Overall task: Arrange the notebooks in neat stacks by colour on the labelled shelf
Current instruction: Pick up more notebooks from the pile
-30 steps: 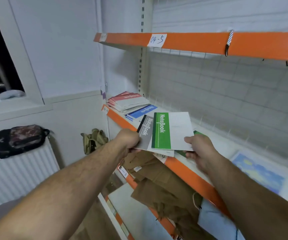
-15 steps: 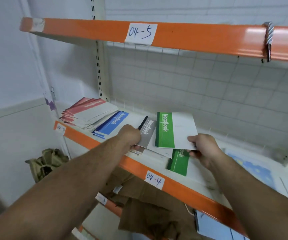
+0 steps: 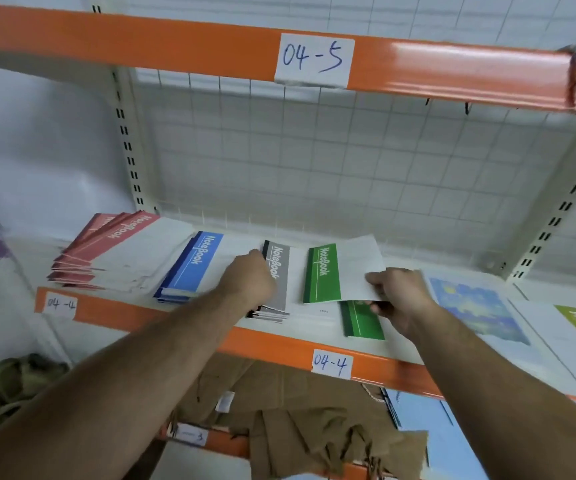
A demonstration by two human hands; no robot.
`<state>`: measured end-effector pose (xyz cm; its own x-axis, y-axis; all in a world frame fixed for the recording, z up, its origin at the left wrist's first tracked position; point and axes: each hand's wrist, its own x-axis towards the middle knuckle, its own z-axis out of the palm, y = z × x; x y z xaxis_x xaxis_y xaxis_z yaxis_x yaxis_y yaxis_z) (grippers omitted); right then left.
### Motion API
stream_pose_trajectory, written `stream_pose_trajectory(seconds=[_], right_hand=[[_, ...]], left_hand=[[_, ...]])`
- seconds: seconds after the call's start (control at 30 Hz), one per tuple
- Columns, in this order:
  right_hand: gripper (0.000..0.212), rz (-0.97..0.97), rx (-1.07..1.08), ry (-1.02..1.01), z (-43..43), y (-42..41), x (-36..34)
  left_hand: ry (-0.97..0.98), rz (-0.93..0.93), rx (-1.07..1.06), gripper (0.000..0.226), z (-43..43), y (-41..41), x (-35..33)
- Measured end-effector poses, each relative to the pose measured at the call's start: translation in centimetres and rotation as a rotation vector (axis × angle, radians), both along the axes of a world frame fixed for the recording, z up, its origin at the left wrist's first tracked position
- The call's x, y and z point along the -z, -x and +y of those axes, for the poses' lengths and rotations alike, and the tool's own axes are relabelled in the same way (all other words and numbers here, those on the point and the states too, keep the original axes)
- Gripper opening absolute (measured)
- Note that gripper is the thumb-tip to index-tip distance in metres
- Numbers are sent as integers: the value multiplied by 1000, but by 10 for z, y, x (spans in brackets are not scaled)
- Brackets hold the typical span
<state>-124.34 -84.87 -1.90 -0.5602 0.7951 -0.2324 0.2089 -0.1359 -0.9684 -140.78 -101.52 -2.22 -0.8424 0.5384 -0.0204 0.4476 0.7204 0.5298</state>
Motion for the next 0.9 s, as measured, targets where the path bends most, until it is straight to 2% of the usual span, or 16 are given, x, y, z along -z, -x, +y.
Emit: stream_pose_trajectory(seconds=[0.33, 0.5, 0.63, 0.9], right_hand=[[6, 16, 80, -6, -15, -16, 2], [7, 7, 98, -1, -20, -27, -1], [5, 7, 110, -5, -19, -38, -3], [7, -6, 101, 5, 0, -59, -4]], left_hand=[[96, 124, 124, 10, -2, -2, 6], [233, 228, 158, 9, 1, -6, 4], [349, 314, 162, 25, 4, -12, -1], [83, 339, 296, 39, 38, -35, 0]])
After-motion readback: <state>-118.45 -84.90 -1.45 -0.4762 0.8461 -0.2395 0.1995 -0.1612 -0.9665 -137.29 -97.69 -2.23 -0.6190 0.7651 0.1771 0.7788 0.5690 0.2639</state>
